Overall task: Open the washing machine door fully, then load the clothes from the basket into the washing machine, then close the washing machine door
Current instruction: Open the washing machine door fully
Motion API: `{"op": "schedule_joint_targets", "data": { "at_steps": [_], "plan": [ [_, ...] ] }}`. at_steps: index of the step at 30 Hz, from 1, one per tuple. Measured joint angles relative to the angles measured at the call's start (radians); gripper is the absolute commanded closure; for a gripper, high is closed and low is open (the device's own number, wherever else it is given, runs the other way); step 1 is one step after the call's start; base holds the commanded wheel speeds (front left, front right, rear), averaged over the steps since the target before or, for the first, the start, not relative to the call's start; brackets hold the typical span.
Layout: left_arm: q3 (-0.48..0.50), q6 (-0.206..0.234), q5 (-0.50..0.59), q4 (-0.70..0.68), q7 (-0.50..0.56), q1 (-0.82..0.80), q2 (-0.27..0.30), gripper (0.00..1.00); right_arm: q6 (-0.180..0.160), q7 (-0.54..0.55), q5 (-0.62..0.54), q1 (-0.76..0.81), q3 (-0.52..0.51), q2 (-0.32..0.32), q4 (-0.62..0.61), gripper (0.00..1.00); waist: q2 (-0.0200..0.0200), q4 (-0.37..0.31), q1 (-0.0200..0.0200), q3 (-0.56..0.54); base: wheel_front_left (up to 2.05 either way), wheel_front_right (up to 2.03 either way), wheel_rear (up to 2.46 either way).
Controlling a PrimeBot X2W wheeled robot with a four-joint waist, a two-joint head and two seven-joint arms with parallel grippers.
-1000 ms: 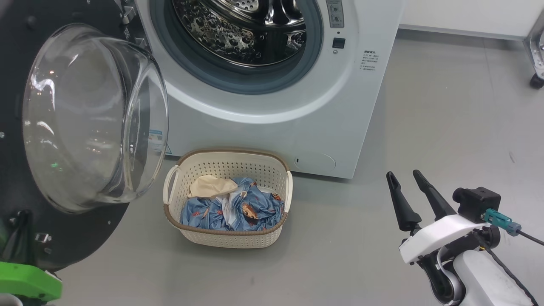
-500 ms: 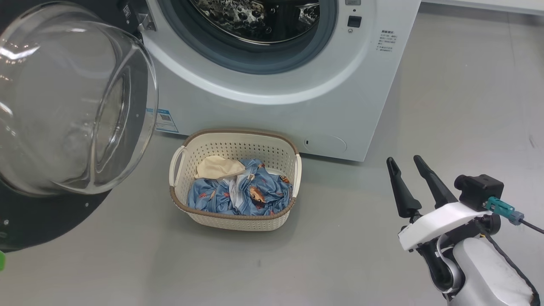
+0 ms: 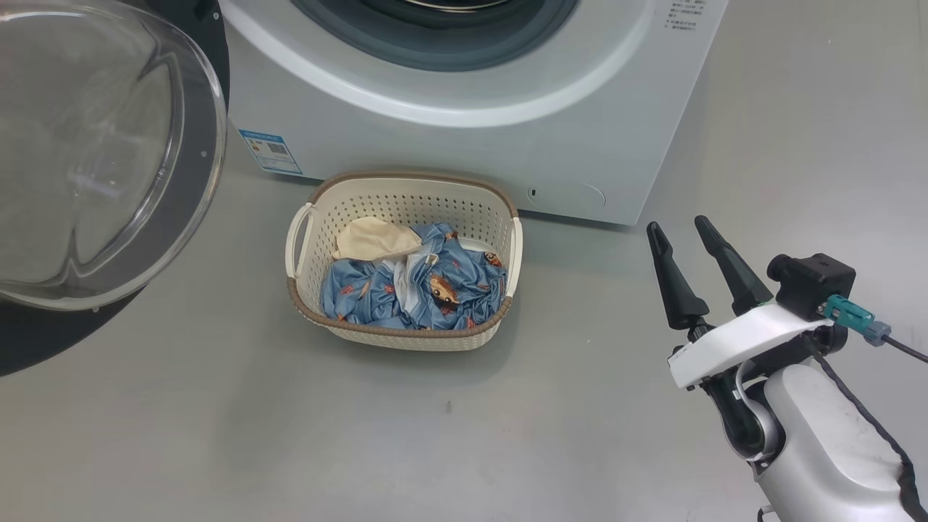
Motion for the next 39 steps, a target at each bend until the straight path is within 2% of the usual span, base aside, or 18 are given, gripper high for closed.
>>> {"op": "schedule_joint_targets", "data": {
  "at_steps": [16, 32, 39],
  "plan": [
    [-0.004, 0.009, 0.01, 0.126, 0.022, -0.123, 0.037, 1.0, 0.0, 0.0, -0.008, -0.047, 0.001, -0.003, 0.016, 0.0, 0.0, -0.02, 0.0, 0.073, 0.0, 0.0, 0.0],
    [-0.05, 0.006, 0.033, 0.188, 0.008, -0.152, 0.02, 1.0, 0.0, 0.0, -0.007, -0.047, 0.011, 0.006, 0.047, 0.0, 0.0, -0.016, 0.0, 0.027, 0.0, 0.0, 0.0],
    [-0.063, -0.023, 0.033, 0.2, -0.029, -0.151, -0.003, 1.0, 0.0, 0.0, 0.001, -0.039, 0.011, 0.009, 0.058, 0.0, 0.0, -0.017, 0.0, -0.011, 0.0, 0.0, 0.0]
  ]
}}
